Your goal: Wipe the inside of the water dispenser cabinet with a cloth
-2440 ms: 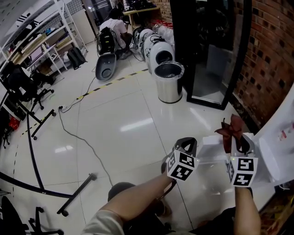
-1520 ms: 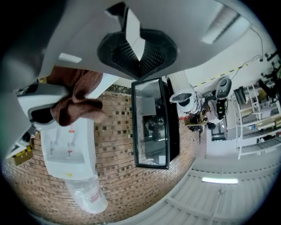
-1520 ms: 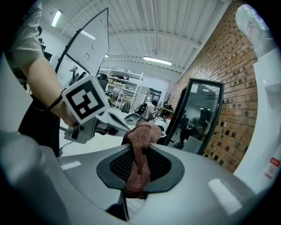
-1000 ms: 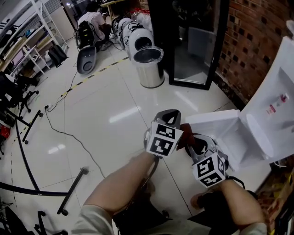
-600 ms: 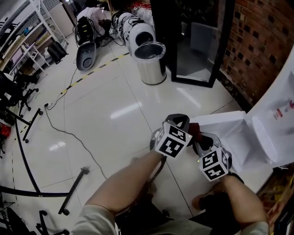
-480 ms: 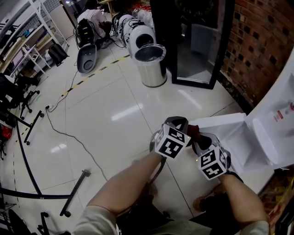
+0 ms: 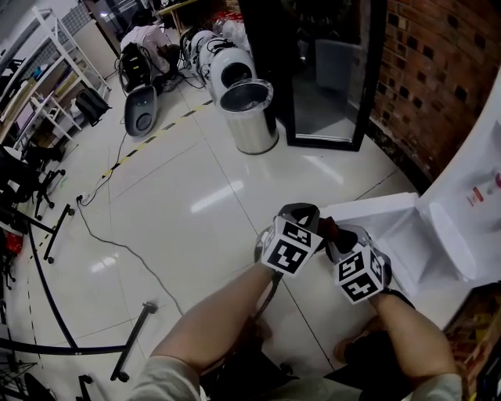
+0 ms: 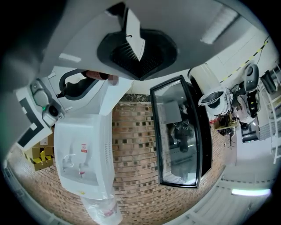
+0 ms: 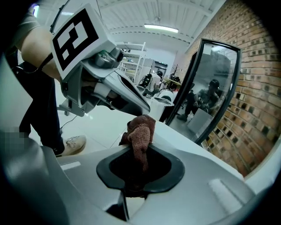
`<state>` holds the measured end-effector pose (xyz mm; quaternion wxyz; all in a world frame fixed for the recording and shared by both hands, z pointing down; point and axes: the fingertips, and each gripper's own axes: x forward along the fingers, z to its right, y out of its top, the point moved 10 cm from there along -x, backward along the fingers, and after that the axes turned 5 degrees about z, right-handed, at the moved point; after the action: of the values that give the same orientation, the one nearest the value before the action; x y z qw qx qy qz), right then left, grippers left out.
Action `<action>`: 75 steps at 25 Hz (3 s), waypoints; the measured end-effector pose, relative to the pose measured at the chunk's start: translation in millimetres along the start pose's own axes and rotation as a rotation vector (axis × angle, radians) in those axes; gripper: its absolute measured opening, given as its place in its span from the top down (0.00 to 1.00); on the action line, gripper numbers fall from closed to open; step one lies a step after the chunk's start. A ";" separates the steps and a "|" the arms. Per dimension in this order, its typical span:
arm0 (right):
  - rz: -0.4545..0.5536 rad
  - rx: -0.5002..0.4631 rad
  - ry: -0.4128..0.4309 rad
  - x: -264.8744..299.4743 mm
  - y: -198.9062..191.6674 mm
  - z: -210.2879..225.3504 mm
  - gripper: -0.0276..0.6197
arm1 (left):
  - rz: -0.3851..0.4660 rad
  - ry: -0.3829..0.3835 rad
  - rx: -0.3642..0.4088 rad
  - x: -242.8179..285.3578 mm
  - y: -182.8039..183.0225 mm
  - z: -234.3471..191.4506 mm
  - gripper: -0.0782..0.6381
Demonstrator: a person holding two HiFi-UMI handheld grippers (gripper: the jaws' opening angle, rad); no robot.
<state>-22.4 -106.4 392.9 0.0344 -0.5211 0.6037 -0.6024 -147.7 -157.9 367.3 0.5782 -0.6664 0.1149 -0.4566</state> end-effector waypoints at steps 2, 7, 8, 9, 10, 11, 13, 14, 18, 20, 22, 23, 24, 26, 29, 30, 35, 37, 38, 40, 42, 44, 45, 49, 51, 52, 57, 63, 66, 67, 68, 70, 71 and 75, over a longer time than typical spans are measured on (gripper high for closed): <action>-0.004 0.024 -0.023 0.8 -2.0 7.2 0.85 | 0.006 0.005 -0.006 1.1 2.2 -2.4 0.89; -0.004 0.082 -0.056 0.6 -6.9 21.6 0.84 | 0.004 0.022 -0.035 5.8 1.0 -8.1 0.89; -0.003 0.088 -0.057 0.5 -7.1 22.8 0.84 | 0.004 0.026 -0.043 6.5 0.9 -8.8 0.89; -0.002 0.089 -0.056 0.6 -7.3 23.7 0.84 | 0.004 0.028 -0.048 7.1 1.1 -9.3 0.89; -0.001 0.088 -0.055 0.7 -7.8 24.5 0.84 | 0.004 0.030 -0.051 7.7 1.5 -9.4 0.89; -0.001 0.086 -0.053 0.7 -8.5 25.3 0.84 | 0.003 0.030 -0.051 8.4 1.9 -9.3 0.89; -0.003 0.085 -0.051 0.6 -9.9 26.3 0.84 | 0.002 0.028 -0.047 9.5 2.9 -9.0 0.89; -0.005 0.083 -0.050 0.5 -10.6 26.2 0.84 | 0.004 0.028 -0.046 9.6 3.7 -9.1 0.89; -0.015 0.068 -0.036 -0.3 -11.2 23.3 0.85 | 0.026 0.037 -0.049 8.1 9.4 -9.7 0.89; -0.005 0.067 -0.021 -2.2 -10.2 21.9 0.85 | 0.023 0.027 -0.042 9.1 10.0 -7.2 0.89; 0.015 0.057 0.002 -5.5 -7.1 19.9 0.85 | 0.016 0.018 -0.031 10.7 9.8 -4.2 0.89; 0.023 0.043 0.022 -7.3 -4.7 17.2 0.85 | 0.015 0.015 -0.028 10.8 10.0 -3.4 0.89; 0.027 0.028 0.053 -8.7 -2.3 13.0 0.85 | 0.015 0.014 -0.026 10.4 10.1 -3.0 0.89; 0.017 -0.001 0.132 -9.1 0.0 1.8 0.85 | 0.017 0.014 -0.025 9.6 10.0 -2.5 0.89; -0.034 -0.047 0.211 -3.6 -3.5 -11.1 0.85 | 0.018 0.016 -0.022 10.4 10.3 -1.9 0.89; -0.048 -0.054 0.208 -1.6 -5.2 -11.6 0.85 | 0.018 0.017 -0.021 10.6 10.6 -1.8 0.89; -0.061 0.036 0.070 1.3 -9.3 9.7 0.85 | 0.019 0.018 -0.019 9.6 10.7 -0.9 0.89; -0.064 0.098 0.005 1.1 -11.6 22.1 0.85 | 0.021 0.019 -0.022 9.8 10.9 -1.1 0.89; -0.065 0.132 -0.023 1.2 -13.7 28.4 0.85 | 0.021 0.020 -0.023 10.2 11.0 -1.1 0.89; -0.057 0.215 -0.068 0.5 -19.0 40.3 0.85 | 0.022 0.020 -0.024 11.1 11.0 -0.6 0.89; -0.041 0.301 -0.104 -0.7 -24.5 50.4 0.85 | 0.023 0.020 -0.024 11.8 11.0 0.2 0.89; -0.027 0.368 -0.136 -0.6 -30.7 57.8 0.85 | 0.024 0.020 -0.025 12.3 11.0 0.4 0.89; -0.021 0.395 -0.152 -0.5 -33.7 60.8 0.85 | 0.024 0.020 -0.025 12.4 10.9 0.3 0.89; -0.002 0.509 -0.247 -6.0 -49.6 77.3 0.85 | 0.025 0.021 -0.024 13.1 11.2 0.1 0.89; 0.001 0.570 -0.315 -10.9 -61.0 88.8 0.85 | 0.025 0.022 -0.024 13.6 12.0 0.7 0.89; 0.001 0.596 -0.353 -13.0 -67.0 94.3 0.85 | 0.024 0.022 -0.023 13.8 12.3 1.1 0.89; 0.011 0.672 -0.532 -28.0 -91.6 117.0 0.85 | 0.029 0.019 -0.020 15.9 13.1 3.1 0.89; 0.027 0.765 -0.657 -48.9 -105.5 131.5 0.85 | 0.032 0.013 -0.017 21.2 15.8 5.8 0.89; 0.016 0.774 -0.697 -57.3 -111.0 133.1 0.85 | 0.035 0.005 -0.014 23.0 17.7 8.4 0.89; 0.011 0.773 -0.707 -59.5 -112.7 132.7 0.85 | 0.036 0.003 -0.013 23.5 18.1 9.3 0.89; 0.007 0.769 -0.715 -61.1 -114.0 131.8 0.85 | 0.035 0.001 -0.012 24.0 18.5 10.1 0.89; -0.001 0.763 -0.734 -63.8 -116.7 130.1 0.85 | 0.034 -0.001 -0.010 25.6 19.3 11.4 0.89; -0.005 0.765 -0.747 -65.5 -118.4 130.0 0.85 | 0.033 -0.001 -0.008 26.6 19.6 12.1 0.89; -0.017 0.791 -0.797 -72.5 -125.1 135.4 0.85 | 0.034 -0.001 -0.007 28.8 20.5 14.2 0.89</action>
<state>174.7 -117.7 409.0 0.4477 -0.6608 0.2680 -0.5396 -113.5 -174.3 364.4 0.5837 -0.6666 0.1273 -0.4458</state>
